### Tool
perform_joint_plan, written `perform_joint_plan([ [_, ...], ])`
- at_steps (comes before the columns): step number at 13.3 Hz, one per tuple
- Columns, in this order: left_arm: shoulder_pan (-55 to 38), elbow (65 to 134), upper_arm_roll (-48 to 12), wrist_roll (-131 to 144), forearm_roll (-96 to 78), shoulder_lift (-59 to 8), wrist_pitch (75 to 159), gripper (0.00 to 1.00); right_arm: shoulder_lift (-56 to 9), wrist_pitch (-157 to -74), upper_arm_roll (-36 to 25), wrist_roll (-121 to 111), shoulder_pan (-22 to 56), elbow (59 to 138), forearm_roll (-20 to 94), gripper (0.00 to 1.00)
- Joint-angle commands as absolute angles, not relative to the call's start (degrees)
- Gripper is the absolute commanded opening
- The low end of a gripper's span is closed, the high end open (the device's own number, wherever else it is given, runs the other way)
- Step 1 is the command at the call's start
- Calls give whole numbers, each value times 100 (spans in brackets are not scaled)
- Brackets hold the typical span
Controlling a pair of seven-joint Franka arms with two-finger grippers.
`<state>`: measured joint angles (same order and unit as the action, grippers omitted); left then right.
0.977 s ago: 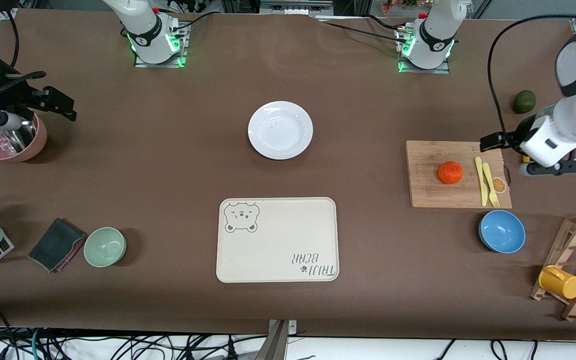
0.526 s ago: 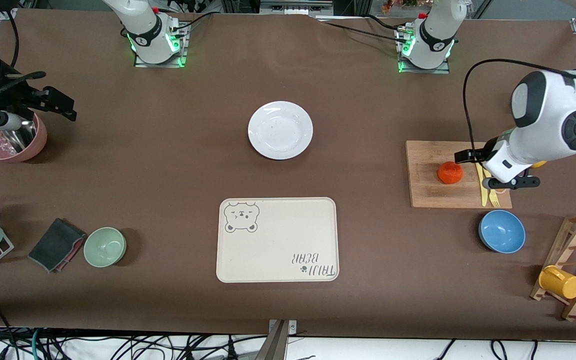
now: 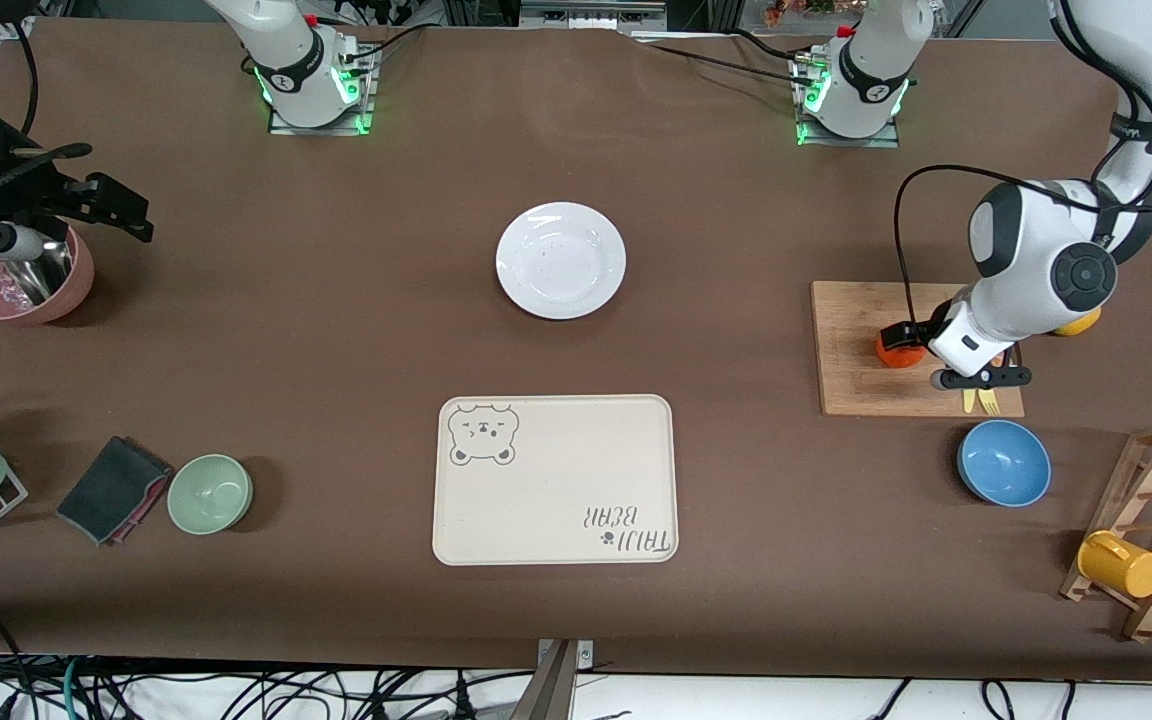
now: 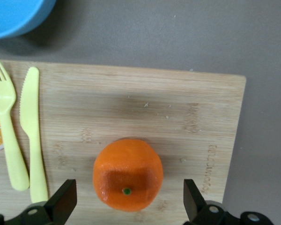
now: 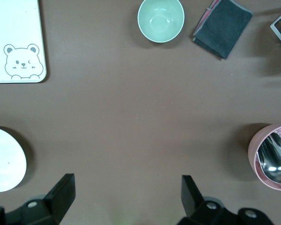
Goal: Place orange and plate with both arms
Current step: 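Lower the left gripper and grasp the orange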
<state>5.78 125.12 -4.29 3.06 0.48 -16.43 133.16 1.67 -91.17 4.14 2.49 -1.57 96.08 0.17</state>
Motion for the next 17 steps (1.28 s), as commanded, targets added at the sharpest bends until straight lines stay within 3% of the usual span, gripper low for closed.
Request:
perform_joint_plan([
  [1,554,12682,-396,202,35,-1696,13552,100,149,-9035,378,229,-123,9527,-26,100],
  [8,554,12797,-387,202,-17,-1854,13729,99,149,-9035,378,229,-123,9527,-18,100],
  [9,554,12806,-387,202,-18,-1863,13772,92,149,-9035,378,229,-123,9527,-26,100],
  [10,554,12806,-387,193,-9,-1855,13781,66,149,-9035,378,229,-123,9527,-26,100],
  [11,554,12806,-387,193,0,-1854,13781,34,149,-9035,378,229,-123,9527,-18,100],
  [12,554,12806,-387,193,0,-1854,13773,12,149,-9035,378,229,-123,9527,-18,100],
  [13,554,12797,-387,167,0,-1802,13712,0,149,-9035,378,229,-123,9527,-18,100],
  [17,467,12674,-596,35,-305,-1171,12913,0,149,-9035,378,229,-123,9527,-18,100],
])
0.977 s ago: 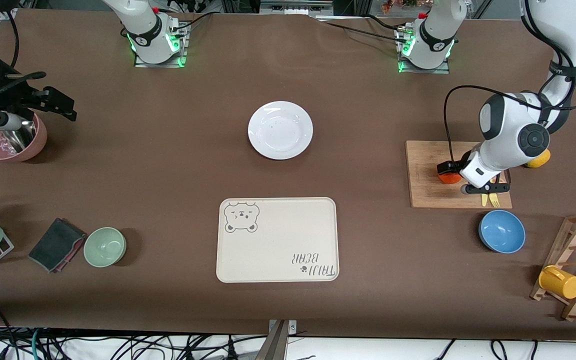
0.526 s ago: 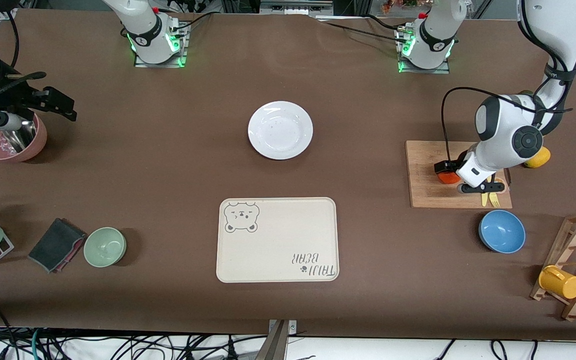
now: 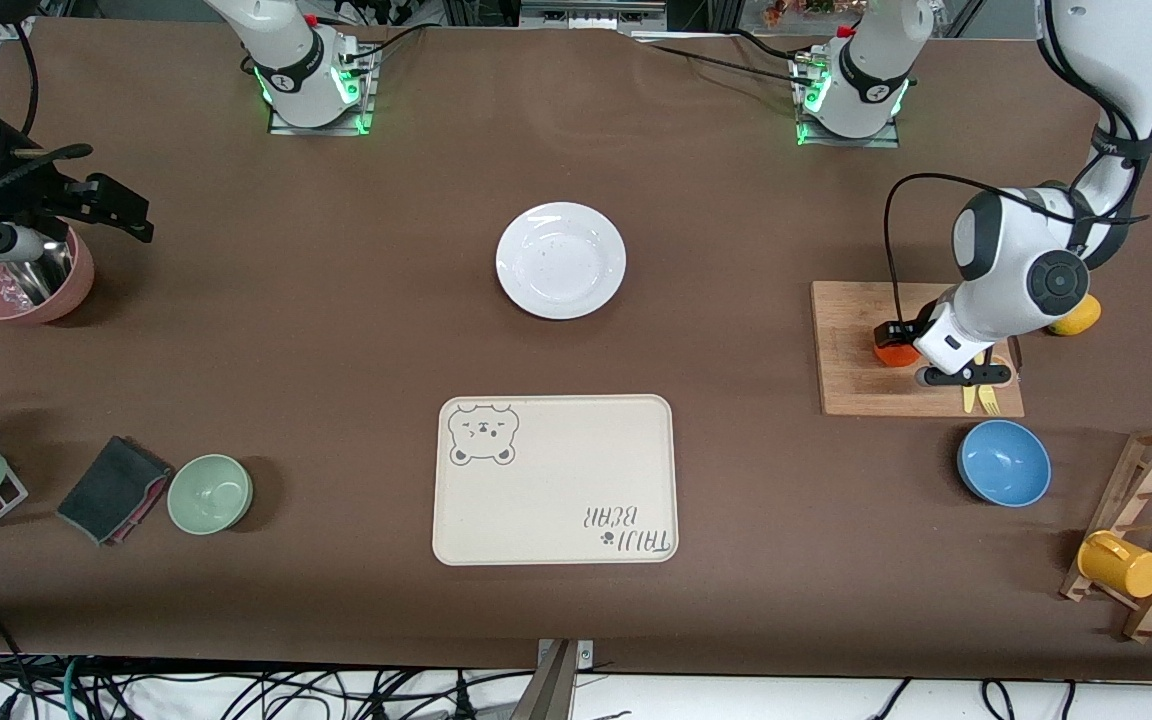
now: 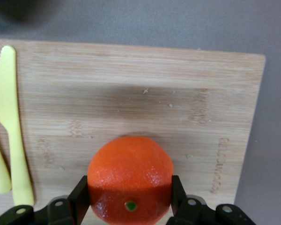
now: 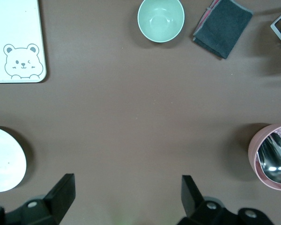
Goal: Place orange and plate with both arms
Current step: 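Lower the left gripper and grasp the orange, then carry the orange with the left gripper over the white plate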
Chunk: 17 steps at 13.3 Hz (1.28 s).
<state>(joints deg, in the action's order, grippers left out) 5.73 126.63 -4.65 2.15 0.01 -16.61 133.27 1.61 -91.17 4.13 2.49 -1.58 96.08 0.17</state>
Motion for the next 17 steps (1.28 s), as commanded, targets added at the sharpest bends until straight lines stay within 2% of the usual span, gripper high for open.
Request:
perform_joint_plan([
  [1,396,12656,-754,35,-638,-1004,12781,0,149,-9035,378,229,-123,9527,-18,100],
  [6,-78,12454,-887,96,-870,-923,12482,0,149,-9035,369,229,-132,9536,-18,100],
  [8,-376,12410,-931,132,-1569,-914,12410,0,149,-9035,369,229,-132,9536,-18,100],
  [11,-823,12393,-1265,507,-2056,-940,12436,0,149,-9035,369,229,-132,9536,-18,100],
  [15,-1458,11822,-1914,2140,-2092,-1501,12567,0,149,-9035,369,229,-132,9536,-18,100],
  [17,-1870,11664,-2004,2966,-2100,-1783,12935,0,149,-9035,369,229,-132,9536,-18,100],
])
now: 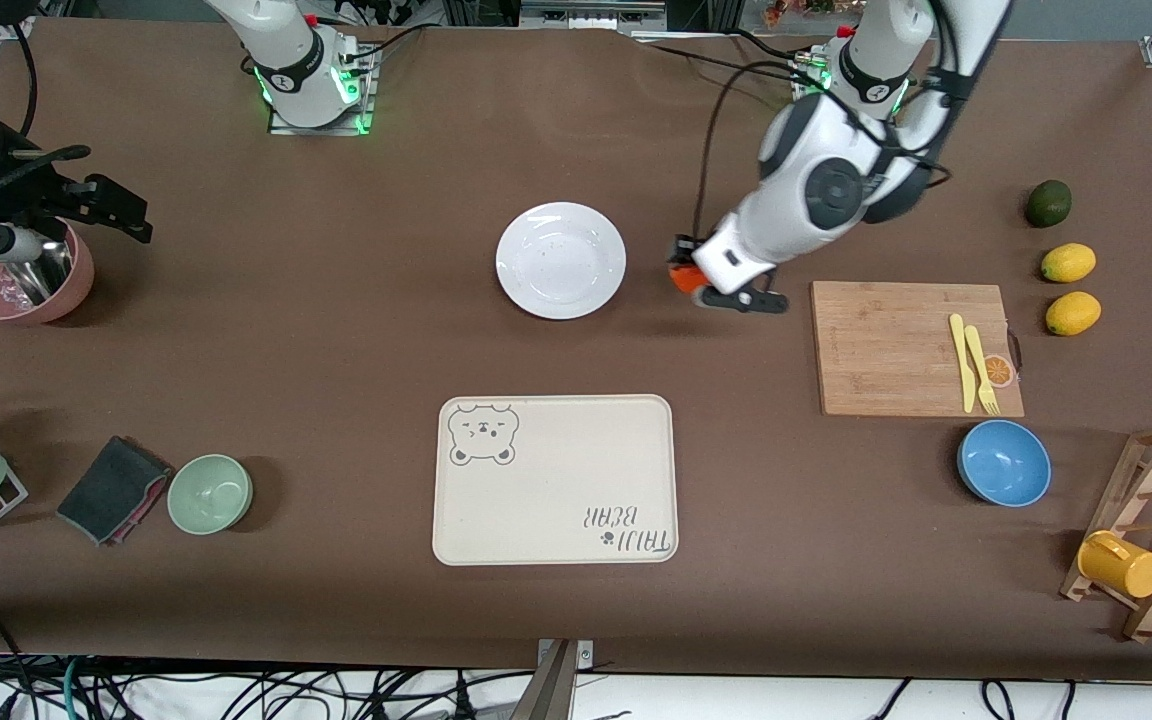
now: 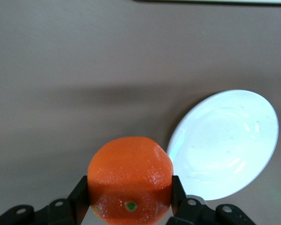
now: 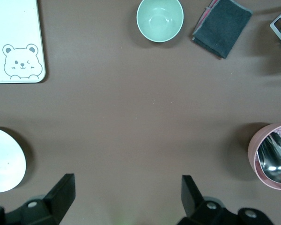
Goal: Place orange and plate with both arms
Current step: 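Carry the orange with the left gripper over the white plate, then lower the orange onto the plate and open the left gripper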
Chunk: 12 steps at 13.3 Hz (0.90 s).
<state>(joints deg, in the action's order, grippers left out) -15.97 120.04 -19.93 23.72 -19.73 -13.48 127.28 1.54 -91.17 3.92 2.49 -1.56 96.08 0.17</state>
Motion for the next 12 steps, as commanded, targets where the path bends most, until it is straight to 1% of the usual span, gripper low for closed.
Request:
perform_joint_plan([
  [1,-1994,11541,-2039,3458,-2205,-1984,13068,0,149,-9035,369,229,-132,9536,-18,100],
  [5,-2556,11137,-2101,3937,-2267,-2714,13868,0,149,-9035,360,229,-141,9536,-18,100],
  [8,-2900,10636,-2092,4455,-2224,-3102,13948,0,149,-9035,360,229,-141,9536,-18,100],
  [9,-2918,10617,-2083,4473,-2224,-3163,13948,3,149,-9035,360,229,-141,9536,-18,100],
  [10,-2927,10626,-2074,4465,-2215,-3181,13948,14,149,-9035,360,229,-141,9536,-18,100],
  [11,-2944,10626,-2057,4474,-2215,-3225,13948,30,149,-9035,360,229,-141,9536,-18,100],
  [12,-2970,10643,-2039,4474,-2206,-3295,13948,43,149,-9035,360,229,-141,9536,-18,100],
])
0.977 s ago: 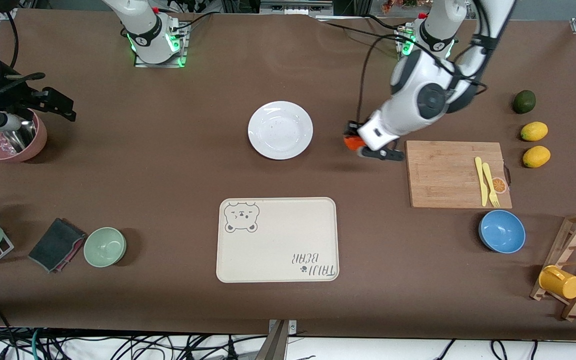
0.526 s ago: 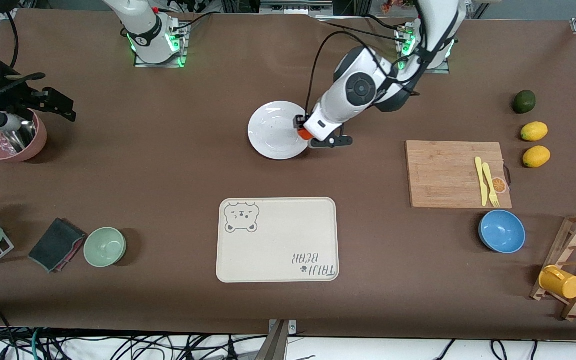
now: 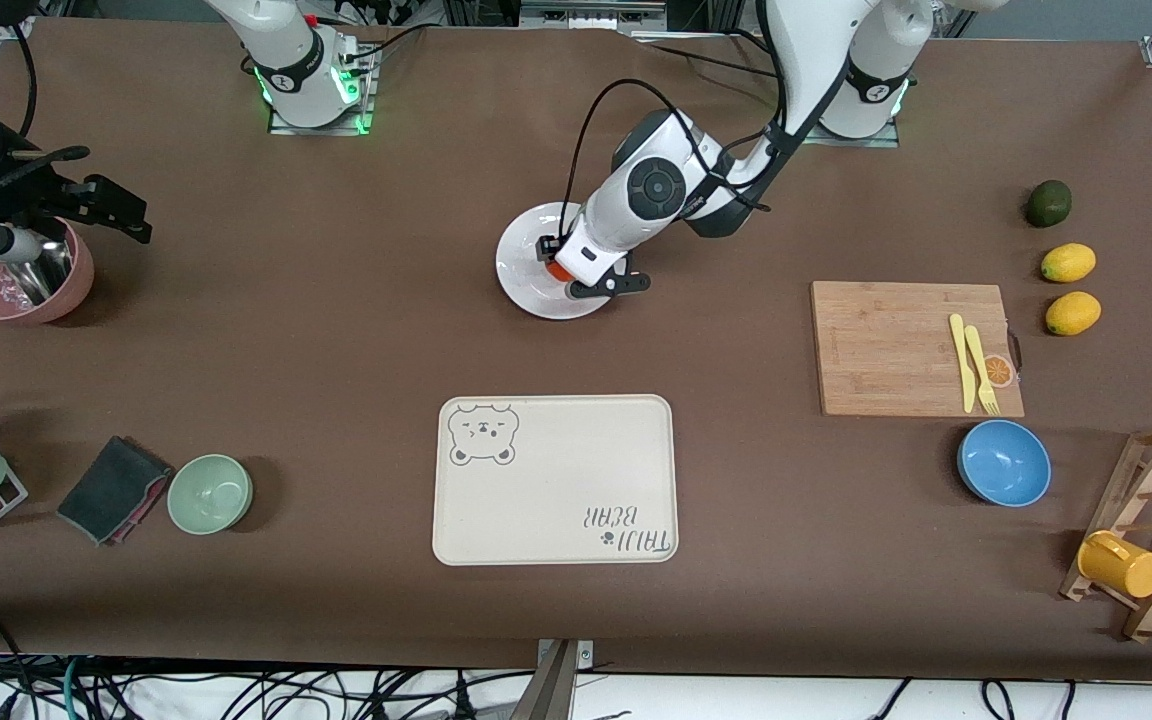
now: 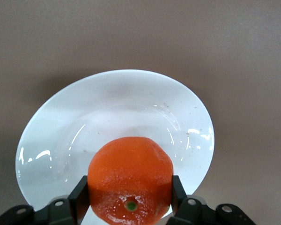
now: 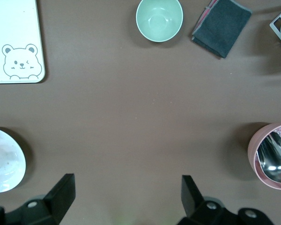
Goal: Place orange and plate with both arms
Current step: 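Lower the orange onto the plate and open the left gripper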
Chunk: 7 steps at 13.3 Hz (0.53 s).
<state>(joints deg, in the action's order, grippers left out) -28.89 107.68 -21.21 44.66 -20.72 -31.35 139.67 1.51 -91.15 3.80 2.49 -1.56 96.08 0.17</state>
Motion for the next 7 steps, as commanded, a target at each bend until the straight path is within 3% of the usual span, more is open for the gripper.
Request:
perform_joint_plan([
  [1,-2988,10644,-2030,4474,-2128,-3400,13957,51,149,-9035,360,229,-141,9536,-18,100],
  [4,-3041,10635,-2004,4491,-2022,-3533,13966,58,149,-9035,369,229,-141,9536,-18,100],
  [5,-3041,10635,-1978,4517,-2030,-3507,13966,70,149,-9035,360,229,-141,9536,-18,100],
  [6,-3041,10635,-1934,4570,-2022,-3411,13922,100,149,-9035,360,229,-141,9536,-18,100],
  [7,-3015,10652,-1934,4596,-2021,-3323,13861,100,141,-9035,360,229,-149,9527,-18,100],
])
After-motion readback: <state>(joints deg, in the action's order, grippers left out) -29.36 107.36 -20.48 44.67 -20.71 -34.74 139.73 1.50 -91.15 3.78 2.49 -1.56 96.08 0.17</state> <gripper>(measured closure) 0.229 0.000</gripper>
